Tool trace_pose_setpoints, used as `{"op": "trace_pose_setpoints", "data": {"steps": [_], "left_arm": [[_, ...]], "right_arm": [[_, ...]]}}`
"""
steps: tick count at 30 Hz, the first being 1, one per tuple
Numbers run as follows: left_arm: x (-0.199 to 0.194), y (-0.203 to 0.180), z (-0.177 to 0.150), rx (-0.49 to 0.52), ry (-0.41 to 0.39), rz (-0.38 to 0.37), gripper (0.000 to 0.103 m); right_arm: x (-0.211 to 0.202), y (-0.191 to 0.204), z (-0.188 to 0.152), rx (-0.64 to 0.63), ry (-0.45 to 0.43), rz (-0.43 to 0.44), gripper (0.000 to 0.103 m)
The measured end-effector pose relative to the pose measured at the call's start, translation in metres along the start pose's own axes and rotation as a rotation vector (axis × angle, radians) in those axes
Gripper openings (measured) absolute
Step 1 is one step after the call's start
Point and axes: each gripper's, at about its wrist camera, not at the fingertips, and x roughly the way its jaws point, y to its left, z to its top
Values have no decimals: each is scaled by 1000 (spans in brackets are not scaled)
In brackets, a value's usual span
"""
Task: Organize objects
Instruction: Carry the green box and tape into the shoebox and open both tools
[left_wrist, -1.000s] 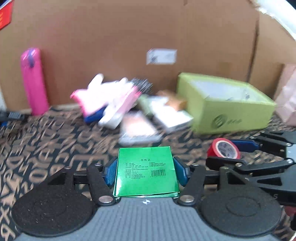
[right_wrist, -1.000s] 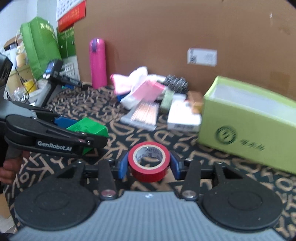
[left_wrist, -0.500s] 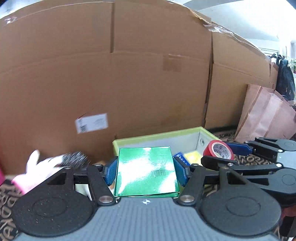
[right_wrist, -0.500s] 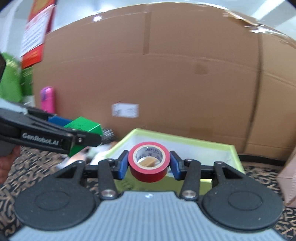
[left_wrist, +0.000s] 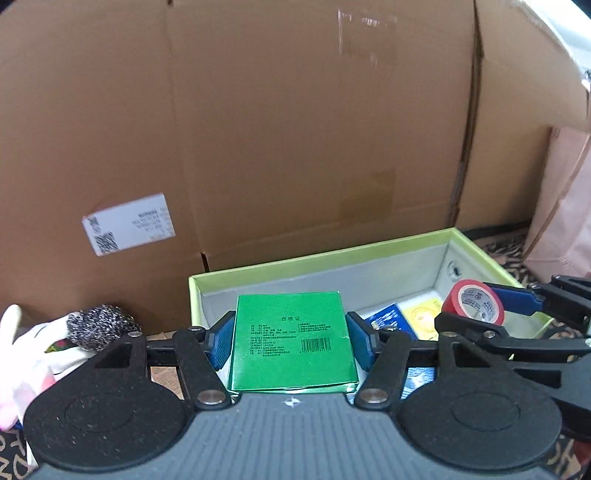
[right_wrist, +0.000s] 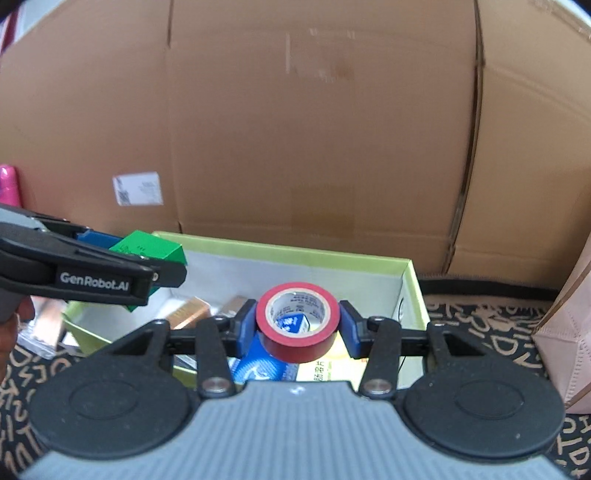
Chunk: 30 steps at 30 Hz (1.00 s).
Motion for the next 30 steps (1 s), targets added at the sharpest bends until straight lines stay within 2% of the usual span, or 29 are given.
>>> {"op": "trace_pose_setpoints", "data": {"steps": [5,6,7,8,9,11,15,16,24,30], "left_arm": [[10,4,-2,-23,5,-4,66],[9,5,-3,-26,-11,-9,69],[7,6,-4,-29,-26,-17,80],[4,7,-5,-36,-34,-23,86],[2,8,-7,-49,-44,-22,90],[-3,10,-8,-73,-57,-20,91],[-10,16,-11,-111,-52,-21,93],[-12,16,-11,-120,-56,-29,94],[-36,14,-16,-148,-102,-38,94],[-72,16,-27,-147,-181,-68,94]], "right_arm": [[17,-7,-5,16,38,0,46],[19,-7,-6,13,44,1,46],[20,-8,-7,14,44,7,46],[20,-9,-9,19,35,14,48],[20,-10,-9,24,32,21,55],[18,-12,-11,33,24,32,62],[10,-11,-16,32,-23,30,98],[7,-10,-17,29,-36,28,101],[-9,-7,-16,50,-72,18,103],[-30,5,-19,35,-121,19,103]]}}
